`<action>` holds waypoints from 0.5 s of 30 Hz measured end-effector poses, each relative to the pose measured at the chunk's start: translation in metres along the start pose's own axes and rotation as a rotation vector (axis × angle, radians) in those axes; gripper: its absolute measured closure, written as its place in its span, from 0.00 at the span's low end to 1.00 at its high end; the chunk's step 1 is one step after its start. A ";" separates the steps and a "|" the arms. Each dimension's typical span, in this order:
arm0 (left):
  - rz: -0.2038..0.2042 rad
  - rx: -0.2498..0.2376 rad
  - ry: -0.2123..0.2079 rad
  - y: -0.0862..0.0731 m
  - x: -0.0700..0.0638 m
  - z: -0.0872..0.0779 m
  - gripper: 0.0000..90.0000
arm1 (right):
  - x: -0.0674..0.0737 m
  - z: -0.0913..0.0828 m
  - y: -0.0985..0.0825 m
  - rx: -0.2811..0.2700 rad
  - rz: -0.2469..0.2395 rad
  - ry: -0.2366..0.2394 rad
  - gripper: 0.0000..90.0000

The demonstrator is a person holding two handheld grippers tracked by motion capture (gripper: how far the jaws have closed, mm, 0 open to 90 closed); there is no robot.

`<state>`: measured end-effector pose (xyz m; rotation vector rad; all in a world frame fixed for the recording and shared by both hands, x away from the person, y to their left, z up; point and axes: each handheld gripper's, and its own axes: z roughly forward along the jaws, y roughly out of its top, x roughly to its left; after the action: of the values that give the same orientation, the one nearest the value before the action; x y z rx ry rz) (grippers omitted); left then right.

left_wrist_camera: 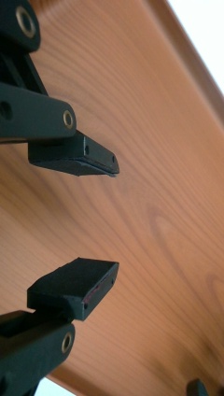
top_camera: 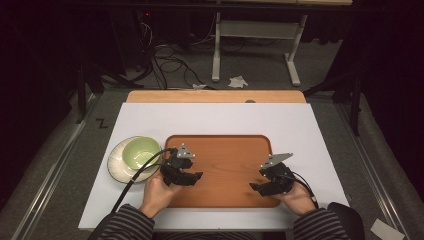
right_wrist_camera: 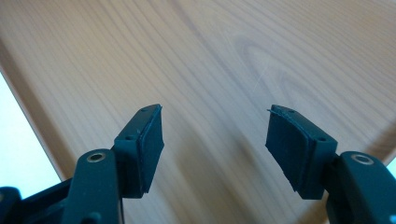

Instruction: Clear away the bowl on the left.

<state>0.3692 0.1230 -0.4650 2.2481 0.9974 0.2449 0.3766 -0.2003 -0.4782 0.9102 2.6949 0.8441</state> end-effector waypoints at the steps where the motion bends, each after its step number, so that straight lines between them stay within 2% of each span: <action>1: 0.001 0.004 0.000 0.000 0.000 0.001 0.52 | 0.000 -0.001 0.000 -0.002 0.003 -0.001 0.42; 8: 0.005 0.010 -0.002 -0.001 -0.002 0.002 0.52 | 0.000 -0.002 0.000 -0.007 -0.016 -0.004 0.42; 15: -0.002 0.023 -0.003 -0.001 0.000 0.003 0.52 | -0.001 -0.001 0.000 -0.013 -0.003 -0.003 0.42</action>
<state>0.3696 0.1216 -0.4681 2.2675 1.0054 0.2300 0.3766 -0.2013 -0.4771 0.9038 2.6842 0.8583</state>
